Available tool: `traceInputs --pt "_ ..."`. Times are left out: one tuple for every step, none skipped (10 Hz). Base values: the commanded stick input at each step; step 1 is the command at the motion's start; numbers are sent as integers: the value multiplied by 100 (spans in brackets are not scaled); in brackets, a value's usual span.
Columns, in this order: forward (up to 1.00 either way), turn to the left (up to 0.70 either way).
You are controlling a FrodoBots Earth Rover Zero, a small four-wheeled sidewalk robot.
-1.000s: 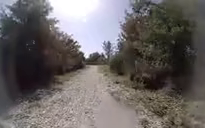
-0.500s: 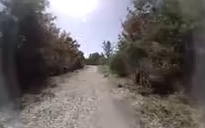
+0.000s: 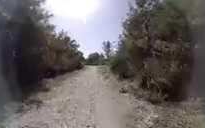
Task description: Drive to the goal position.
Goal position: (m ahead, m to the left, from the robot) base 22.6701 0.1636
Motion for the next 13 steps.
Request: traceInputs --pt "70 0" --pt "70 0" --pt "70 0" --pt "70 0" --pt "70 0" --pt "70 0" --pt "70 0" --pt "70 0" --pt "70 0" --pt "70 0" --pt "70 0" --pt "70 0" --pt "70 0"
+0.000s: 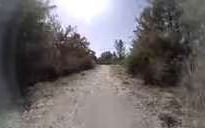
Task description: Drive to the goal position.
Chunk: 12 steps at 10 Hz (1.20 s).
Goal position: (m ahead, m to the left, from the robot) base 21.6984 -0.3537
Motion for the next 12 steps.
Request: traceInputs --pt "70 0" --pt "70 0" --pt "70 0" --pt "70 0" --pt "70 0" --pt "70 0" --pt "70 0" --pt "70 0" --pt "70 0" --pt "70 0" --pt "70 0" --pt "70 0"
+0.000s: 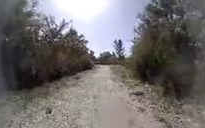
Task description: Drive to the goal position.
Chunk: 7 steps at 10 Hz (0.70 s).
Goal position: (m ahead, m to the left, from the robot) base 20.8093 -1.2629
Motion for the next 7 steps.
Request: traceInputs --pt "70 11" --pt "70 30" --pt "70 30" --pt "70 11" --pt "70 0" --pt "70 0" --pt "70 0"
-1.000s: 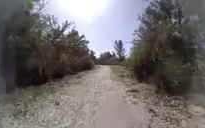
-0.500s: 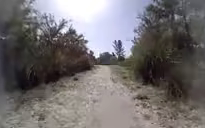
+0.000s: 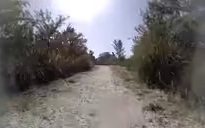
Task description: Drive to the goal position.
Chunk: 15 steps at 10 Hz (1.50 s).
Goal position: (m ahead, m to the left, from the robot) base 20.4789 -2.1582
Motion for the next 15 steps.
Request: traceInputs --pt "70 0" --pt "70 0" --pt "70 0" --pt "70 0" --pt "70 0" --pt "70 0" --pt "70 0" --pt "70 0" --pt "70 0" --pt "70 -4" --pt "70 -31" --pt "70 -35" --pt "70 -35" --pt "70 -32" --pt "70 -11"
